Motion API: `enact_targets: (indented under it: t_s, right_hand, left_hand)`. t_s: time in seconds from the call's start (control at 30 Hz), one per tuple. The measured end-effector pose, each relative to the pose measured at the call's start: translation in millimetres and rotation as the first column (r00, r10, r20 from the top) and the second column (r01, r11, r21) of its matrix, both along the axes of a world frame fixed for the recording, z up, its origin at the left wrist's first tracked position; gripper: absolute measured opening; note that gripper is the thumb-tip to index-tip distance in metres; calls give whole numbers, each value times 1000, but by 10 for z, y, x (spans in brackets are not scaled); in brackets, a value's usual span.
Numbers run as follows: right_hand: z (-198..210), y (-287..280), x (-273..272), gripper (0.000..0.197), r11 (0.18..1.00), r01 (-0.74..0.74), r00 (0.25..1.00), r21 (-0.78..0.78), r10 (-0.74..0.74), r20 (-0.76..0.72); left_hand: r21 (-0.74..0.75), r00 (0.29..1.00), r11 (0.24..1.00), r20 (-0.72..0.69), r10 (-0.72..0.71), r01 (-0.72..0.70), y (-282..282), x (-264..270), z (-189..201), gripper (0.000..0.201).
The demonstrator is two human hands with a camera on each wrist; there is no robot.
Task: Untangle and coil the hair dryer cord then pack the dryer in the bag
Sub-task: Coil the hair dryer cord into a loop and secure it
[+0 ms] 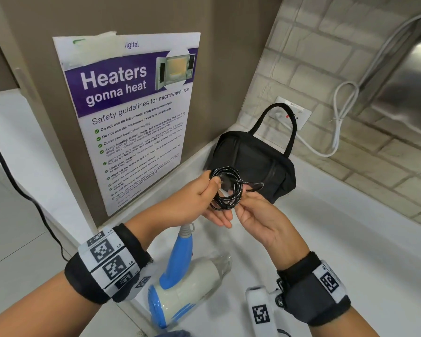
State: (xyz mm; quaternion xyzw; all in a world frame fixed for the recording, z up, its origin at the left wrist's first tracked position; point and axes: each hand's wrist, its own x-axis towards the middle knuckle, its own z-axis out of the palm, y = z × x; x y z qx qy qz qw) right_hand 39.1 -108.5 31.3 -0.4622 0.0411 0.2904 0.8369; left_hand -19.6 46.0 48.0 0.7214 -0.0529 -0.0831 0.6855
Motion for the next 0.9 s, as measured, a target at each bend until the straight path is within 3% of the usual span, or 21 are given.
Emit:
enact_targets:
  t_s: [0.17, 0.33, 0.43, 0.53, 0.63, 0.77, 0.9]
  right_hand:
    - [26, 65, -96, 20, 986, -147, 988, -85, 150, 36]
    - [178, 106, -151, 18, 965, -186, 980, -186, 197, 42]
    - [245, 61, -155, 21, 977, -174, 983, -121, 179, 34]
    - [292, 16, -143, 36, 971, -229, 972, -68, 232, 38]
    - [289, 61, -175, 23, 952, -213, 956, -218, 250, 155]
    - [266, 126, -261, 20, 824, 30, 857, -566, 270, 439]
    - [259, 41, -349, 48, 628, 207, 698, -750, 443, 563]
  left_hand:
    - [100, 1000, 995, -6, 26, -25, 58, 81, -109, 34]
    - [213, 999, 976, 29, 29, -35, 35, 87, -105, 34]
    - [283, 995, 956, 74, 61, -80, 51, 110, -128, 33]
    - [369, 986, 918, 134, 100, -143, 74, 133, -167, 29]
    - [458, 978, 871, 178, 104, -177, 34, 136, -158, 29]
    - [474, 974, 856, 186, 130, -205, -27, 120, -108, 29]
    - [213, 967, 943, 77, 243, -254, -14, 151, -117, 29]
